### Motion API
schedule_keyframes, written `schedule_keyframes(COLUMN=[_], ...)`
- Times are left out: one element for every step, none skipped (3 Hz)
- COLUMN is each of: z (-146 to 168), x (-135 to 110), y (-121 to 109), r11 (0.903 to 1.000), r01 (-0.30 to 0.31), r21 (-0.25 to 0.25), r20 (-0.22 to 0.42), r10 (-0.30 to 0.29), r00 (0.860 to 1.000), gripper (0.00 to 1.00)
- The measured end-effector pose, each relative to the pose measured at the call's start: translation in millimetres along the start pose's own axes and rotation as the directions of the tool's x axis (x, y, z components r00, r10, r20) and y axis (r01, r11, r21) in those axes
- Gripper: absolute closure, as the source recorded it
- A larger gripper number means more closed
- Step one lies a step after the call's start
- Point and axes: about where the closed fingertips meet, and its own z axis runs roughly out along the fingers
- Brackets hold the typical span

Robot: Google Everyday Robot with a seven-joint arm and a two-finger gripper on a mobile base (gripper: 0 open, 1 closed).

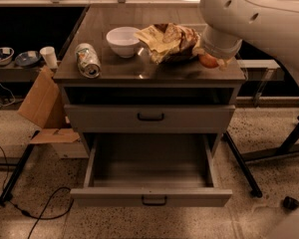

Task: Pick apple from middle drawer and place on counter

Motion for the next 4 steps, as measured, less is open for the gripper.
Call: schedule_keyframes(z=[8,20,28,36], x=[-11,-24,-29,-32], y=[-1,-6,-7,-10], r11=[0.9996,0.9964,0.9933,0.9893], r01=[-0.022,-0.052,-0.064,-0.081], r21=[0.019,0.067,0.096,0.122], r20=[0.003,0.01,0.011,0.0], r10=[0.022,0.051,0.064,0.081], r00=[1.0,0.999,0.998,0.997], gripper=[1.0,1.0,1.0,0.82])
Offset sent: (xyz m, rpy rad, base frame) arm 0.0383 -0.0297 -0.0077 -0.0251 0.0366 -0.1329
